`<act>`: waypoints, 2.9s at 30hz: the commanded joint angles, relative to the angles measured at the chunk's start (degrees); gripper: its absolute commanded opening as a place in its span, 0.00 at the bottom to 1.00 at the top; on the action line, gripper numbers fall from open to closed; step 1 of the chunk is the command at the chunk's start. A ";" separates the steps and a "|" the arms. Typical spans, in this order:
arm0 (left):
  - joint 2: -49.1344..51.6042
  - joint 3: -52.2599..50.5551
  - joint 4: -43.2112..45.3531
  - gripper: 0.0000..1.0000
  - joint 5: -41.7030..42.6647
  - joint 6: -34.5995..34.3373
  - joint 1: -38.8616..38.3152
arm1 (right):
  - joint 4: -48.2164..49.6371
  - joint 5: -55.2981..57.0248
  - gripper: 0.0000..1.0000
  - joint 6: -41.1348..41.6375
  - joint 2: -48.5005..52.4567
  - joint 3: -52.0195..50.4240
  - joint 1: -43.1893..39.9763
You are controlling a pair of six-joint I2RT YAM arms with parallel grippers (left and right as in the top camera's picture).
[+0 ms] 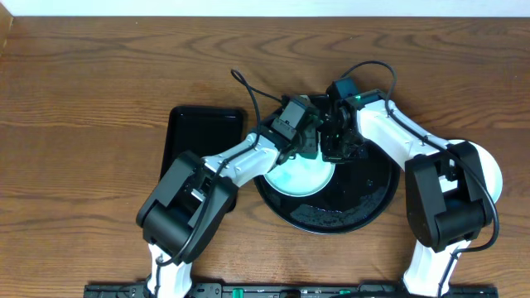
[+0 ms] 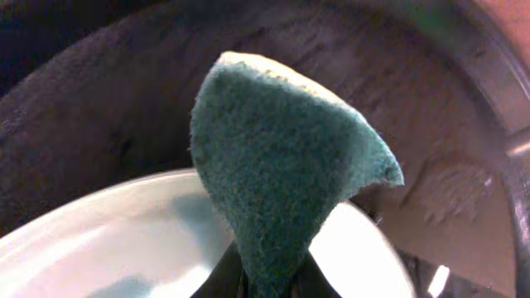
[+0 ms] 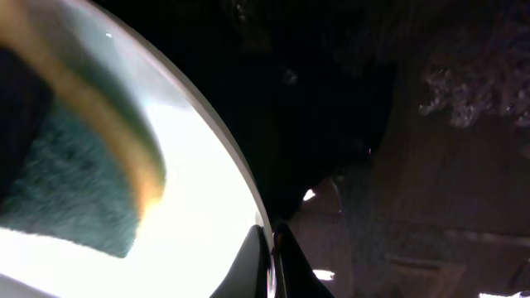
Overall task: Clean dirty plates on tray and stack at the side
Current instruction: 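Keep scrubbing the mint plate with the left gripper's sponge, then move the sponge with the left gripper onto the black rectangular tray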
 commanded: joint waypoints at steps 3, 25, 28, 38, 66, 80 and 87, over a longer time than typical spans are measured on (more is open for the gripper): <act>-2.16 -2.29 -9.18 0.07 -0.94 0.57 3.37 | -0.28 0.61 0.01 0.00 -0.68 -0.15 0.70; -8.81 -5.49 -14.53 0.08 2.73 6.62 -4.02 | -0.33 0.59 0.01 0.00 -0.68 -0.15 0.63; -7.69 -5.70 -14.97 0.08 2.23 9.27 -5.79 | -0.52 0.59 0.01 0.00 -0.68 -0.15 0.63; -5.92 -5.79 -15.28 0.08 -8.13 13.27 -0.13 | -1.38 0.59 0.01 -0.02 -0.68 -0.15 0.63; -15.32 -3.96 -17.62 0.14 16.96 12.63 10.71 | 2.03 -0.90 0.01 -0.04 -0.66 -0.59 0.96; -17.64 -3.96 -23.74 0.08 14.69 16.48 16.04 | 6.78 -1.18 0.04 0.66 -0.66 -7.06 1.01; -22.64 -3.96 -24.52 0.08 11.15 19.67 19.74 | 9.27 -1.36 0.01 0.66 -0.66 -7.45 0.94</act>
